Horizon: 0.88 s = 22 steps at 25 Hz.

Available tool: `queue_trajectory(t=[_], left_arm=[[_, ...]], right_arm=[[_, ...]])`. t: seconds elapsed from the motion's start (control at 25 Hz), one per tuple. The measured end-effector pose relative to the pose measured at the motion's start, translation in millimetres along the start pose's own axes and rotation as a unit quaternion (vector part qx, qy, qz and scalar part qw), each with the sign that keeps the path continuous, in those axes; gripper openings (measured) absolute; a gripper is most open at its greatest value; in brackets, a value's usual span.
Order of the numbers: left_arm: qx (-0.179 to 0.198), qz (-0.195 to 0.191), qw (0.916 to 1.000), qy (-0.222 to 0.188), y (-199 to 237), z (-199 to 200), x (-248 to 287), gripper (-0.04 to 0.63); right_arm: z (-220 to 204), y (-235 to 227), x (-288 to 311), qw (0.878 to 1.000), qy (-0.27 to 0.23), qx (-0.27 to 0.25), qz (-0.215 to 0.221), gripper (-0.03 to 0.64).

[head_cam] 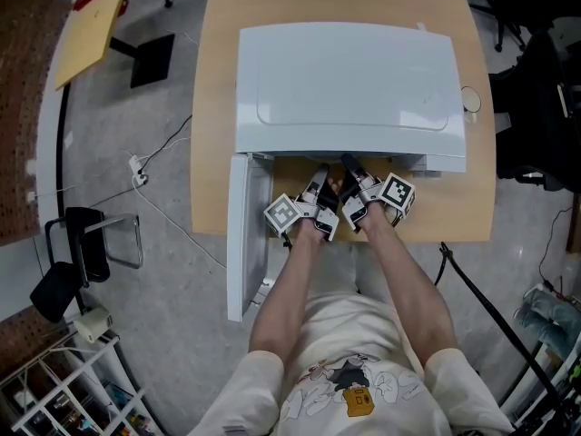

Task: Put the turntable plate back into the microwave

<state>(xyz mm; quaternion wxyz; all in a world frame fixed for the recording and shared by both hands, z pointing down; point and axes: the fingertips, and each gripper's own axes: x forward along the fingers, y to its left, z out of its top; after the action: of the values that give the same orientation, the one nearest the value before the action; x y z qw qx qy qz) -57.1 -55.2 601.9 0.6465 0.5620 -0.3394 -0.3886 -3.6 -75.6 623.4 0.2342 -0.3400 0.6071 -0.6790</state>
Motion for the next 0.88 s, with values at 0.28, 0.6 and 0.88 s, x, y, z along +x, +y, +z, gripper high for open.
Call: queue_trajectory(t=[0.28,0.6,0.88], left_arm=[[0.008,0.018,0.9998,-0.006,8.4,5.5,-2.9,0.002],[0.026,0.043,0.9987,-0.005,16.1,9.7,1.5,0.002],[0.03,0.058,0.9978,-0.013,20.9,15.8,4.5,0.002]], right_arm=[[13.0,-5.0,11.4,1.0,-0.014,0.01,-0.017,0.041],[14.5,0.1,21.7,0.999,-0.011,0.011,-0.044,0.067],[12.2,8.2,19.7,0.997,-0.027,0.031,-0.069,0.163]])
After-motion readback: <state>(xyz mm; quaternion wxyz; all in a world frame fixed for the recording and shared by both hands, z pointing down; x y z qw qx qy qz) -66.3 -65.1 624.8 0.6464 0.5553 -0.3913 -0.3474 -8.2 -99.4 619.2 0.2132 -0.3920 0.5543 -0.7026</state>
